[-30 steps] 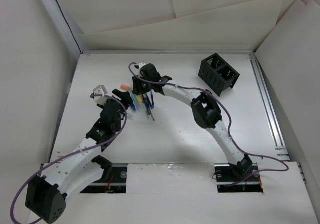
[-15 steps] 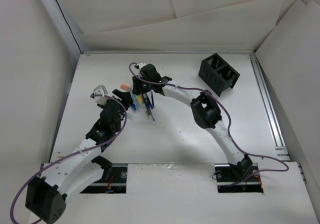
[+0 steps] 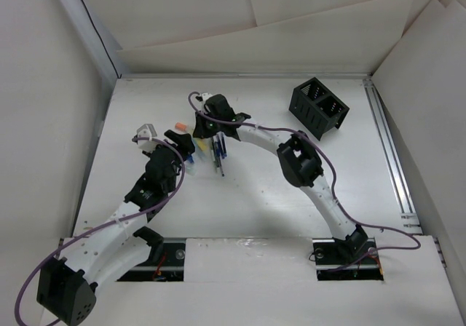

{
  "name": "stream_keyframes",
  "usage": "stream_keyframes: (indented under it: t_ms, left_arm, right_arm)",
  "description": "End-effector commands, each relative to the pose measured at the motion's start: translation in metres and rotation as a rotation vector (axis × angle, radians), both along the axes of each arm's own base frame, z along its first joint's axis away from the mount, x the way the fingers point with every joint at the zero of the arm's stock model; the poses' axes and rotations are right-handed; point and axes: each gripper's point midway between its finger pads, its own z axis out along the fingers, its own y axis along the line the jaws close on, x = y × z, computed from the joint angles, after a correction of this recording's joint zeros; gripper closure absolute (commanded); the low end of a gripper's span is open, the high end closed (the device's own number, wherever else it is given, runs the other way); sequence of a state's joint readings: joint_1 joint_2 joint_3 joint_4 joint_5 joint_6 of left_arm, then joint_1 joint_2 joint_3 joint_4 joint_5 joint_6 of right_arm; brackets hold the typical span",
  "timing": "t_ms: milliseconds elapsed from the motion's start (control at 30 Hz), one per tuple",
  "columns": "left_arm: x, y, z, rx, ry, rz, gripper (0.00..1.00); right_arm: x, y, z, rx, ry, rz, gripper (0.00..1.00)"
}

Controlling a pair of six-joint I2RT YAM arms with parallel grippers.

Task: Sort the stationery into containers
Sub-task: Pick up the stationery from the center of the board, then place the stationery in the storage box.

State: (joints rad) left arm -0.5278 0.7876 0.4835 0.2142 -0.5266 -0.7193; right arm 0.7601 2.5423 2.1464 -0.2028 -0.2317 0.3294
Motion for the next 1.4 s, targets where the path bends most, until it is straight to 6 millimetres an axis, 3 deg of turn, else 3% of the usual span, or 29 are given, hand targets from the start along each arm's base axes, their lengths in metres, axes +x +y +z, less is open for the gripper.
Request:
stream_keyframes:
  t_ms: [0,67,200,233,300,333,467,533,633,733,767,800,833,867,900,933,967,1000,1100,1133,1200,1233,1300,1367]
  left_arm:
    - [0.0,0.0,0.012,-0.034,-0.044,-0.001,0.4]
    - [0.0,0.0,0.012,-0.034,-0.044,-0.001,0.4]
    - [-0.001,0.0,0.014,-0.039,-0.052,-0.001,0.4]
    - [-0.001,0.0,0.014,-0.039,-0.052,-0.001,0.4]
    - [-0.001,0.0,0.014,-0.039,-0.052,-0.001,0.4]
    - [-0.001,0.0,0.014,-0.039,-0.052,-0.001,0.4]
    - [-0.002,0.001,0.013,-0.039,-0.052,-0.001,0.4]
    - [-0.002,0.001,0.013,-0.039,-0.052,-0.001,0.4]
    - [-0.002,-0.001,0.015,-0.045,-0.059,-0.01,0.4]
    - [0.0,-0.005,0.011,-0.044,-0.049,-0.029,0.41]
    - [-0.001,-0.008,0.011,-0.046,-0.048,-0.044,0.41]
    - [0.001,-0.009,0.01,-0.045,-0.045,-0.044,0.41]
    - [0.0,-0.011,0.009,-0.047,-0.044,-0.058,0.42]
    - [0.0,-0.015,0.011,-0.055,-0.05,-0.076,0.42]
    - [0.002,-0.016,0.01,-0.054,-0.049,-0.076,0.42]
    - [0.002,-0.018,0.007,-0.052,-0.039,-0.088,0.42]
    - [0.002,-0.02,0.01,-0.058,-0.046,-0.097,0.44]
    - [0.002,-0.022,0.009,-0.059,-0.046,-0.106,0.44]
    - [0.004,-0.023,0.005,-0.053,-0.033,-0.106,0.44]
    - [0.004,-0.023,0.005,-0.053,-0.033,-0.106,0.44]
    - [0.005,-0.024,0.002,-0.04,-0.025,-0.107,0.44]
    - [0.005,-0.024,0.002,-0.04,-0.025,-0.107,0.44]
    - [0.006,-0.024,0.001,-0.04,-0.025,-0.107,0.44]
    - [0.007,-0.025,0.003,-0.044,-0.033,-0.107,0.44]
  right_arm:
    - [-0.003,-0.001,0.009,0.052,0.025,0.02,1.0]
    - [0.0,-0.005,0.019,0.077,0.02,0.014,1.0]
    - [0.003,-0.007,0.059,0.134,-0.026,0.012,1.0]
    - [0.003,-0.008,0.076,0.156,-0.051,0.013,1.0]
    - [0.006,-0.013,0.091,0.177,-0.076,0.005,1.0]
    - [0.006,-0.013,0.111,0.205,-0.109,0.007,1.0]
    - [0.002,-0.017,0.135,0.23,-0.137,0.009,1.0]
    - [0.009,-0.029,0.143,0.234,-0.146,-0.012,1.0]
    - [0.01,-0.044,0.173,0.285,-0.19,-0.029,1.0]
    - [0.024,-0.084,0.216,0.332,-0.28,-0.102,1.0]
    - [0.041,-0.11,0.229,0.334,-0.318,-0.176,1.0]
    - [0.041,-0.132,0.251,0.358,-0.368,-0.215,1.0]
    - [0.047,-0.15,0.261,0.363,-0.397,-0.259,1.0]
    - [0.057,-0.175,0.271,0.359,-0.433,-0.342,1.0]
    - [0.071,-0.212,0.265,0.332,-0.445,-0.436,1.0]
    - [0.072,-0.238,0.291,0.355,-0.51,-0.504,1.0]
    - [0.078,-0.261,0.295,0.348,-0.536,-0.576,1.0]
    - [0.093,-0.308,0.297,0.319,-0.57,-0.723,1.0]
    - [0.106,-0.372,0.297,0.314,-0.597,-0.912,1.0]
    - [0.113,-0.403,0.3,0.311,-0.612,-0.976,1.0]
    - [0.122,-0.431,0.286,0.29,-0.606,-1.047,1.0]
    - [0.124,-0.455,0.286,0.271,-0.619,-1.121,1.0]
    - [0.131,-0.475,0.271,0.218,-0.623,-1.175,1.0]
    - [0.133,-0.487,0.273,0.19,-0.647,-1.21,1.0]
